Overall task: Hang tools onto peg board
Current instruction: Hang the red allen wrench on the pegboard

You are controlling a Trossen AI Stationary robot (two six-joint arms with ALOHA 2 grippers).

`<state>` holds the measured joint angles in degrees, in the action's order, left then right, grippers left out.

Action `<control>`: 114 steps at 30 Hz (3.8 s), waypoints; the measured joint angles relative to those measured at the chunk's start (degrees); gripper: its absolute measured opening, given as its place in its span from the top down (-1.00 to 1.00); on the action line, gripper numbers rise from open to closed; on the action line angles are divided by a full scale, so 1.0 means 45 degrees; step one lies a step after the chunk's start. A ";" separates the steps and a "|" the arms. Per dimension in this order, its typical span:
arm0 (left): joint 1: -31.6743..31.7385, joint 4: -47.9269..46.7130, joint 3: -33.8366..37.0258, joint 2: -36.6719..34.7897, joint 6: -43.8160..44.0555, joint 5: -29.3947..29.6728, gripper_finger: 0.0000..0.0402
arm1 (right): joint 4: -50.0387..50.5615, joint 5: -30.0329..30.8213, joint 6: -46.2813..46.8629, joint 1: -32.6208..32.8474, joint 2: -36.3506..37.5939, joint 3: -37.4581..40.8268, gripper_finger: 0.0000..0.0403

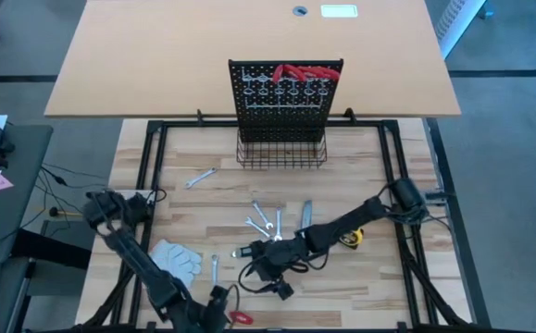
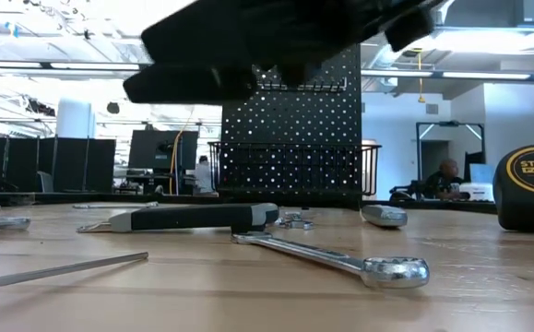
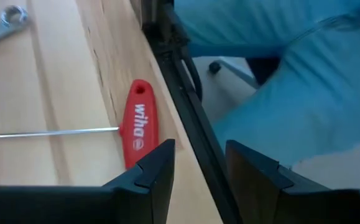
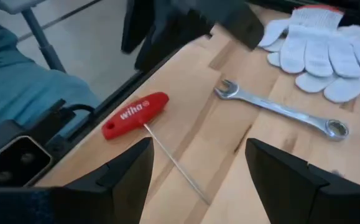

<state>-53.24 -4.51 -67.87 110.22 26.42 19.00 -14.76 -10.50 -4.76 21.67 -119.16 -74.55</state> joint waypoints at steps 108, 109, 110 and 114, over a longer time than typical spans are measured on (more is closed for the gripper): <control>0.1662 -0.7569 0.0858 -0.0367 0.9186 0.2171 0.45 | 1.3574 1.0171 0.6292 0.4105 0.0415 -0.3767 -0.31; 0.1690 -0.7478 0.0945 -0.0371 0.8799 0.2210 0.49 | 1.3600 1.0171 0.6292 0.4157 0.0415 -0.3767 -0.31; 0.1710 -0.7345 0.1041 -0.0378 0.8411 0.2301 0.52 | 1.3653 1.0171 0.6311 0.4236 0.0415 -0.3767 -0.31; 0.1752 -0.6365 0.1570 -0.0381 0.7313 0.2449 0.58 | 1.4357 1.0165 0.7018 0.4765 0.0415 -0.3767 -0.31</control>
<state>-45.35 -33.15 -60.81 108.51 59.33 30.03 49.85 35.24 26.82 43.11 -117.30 -91.50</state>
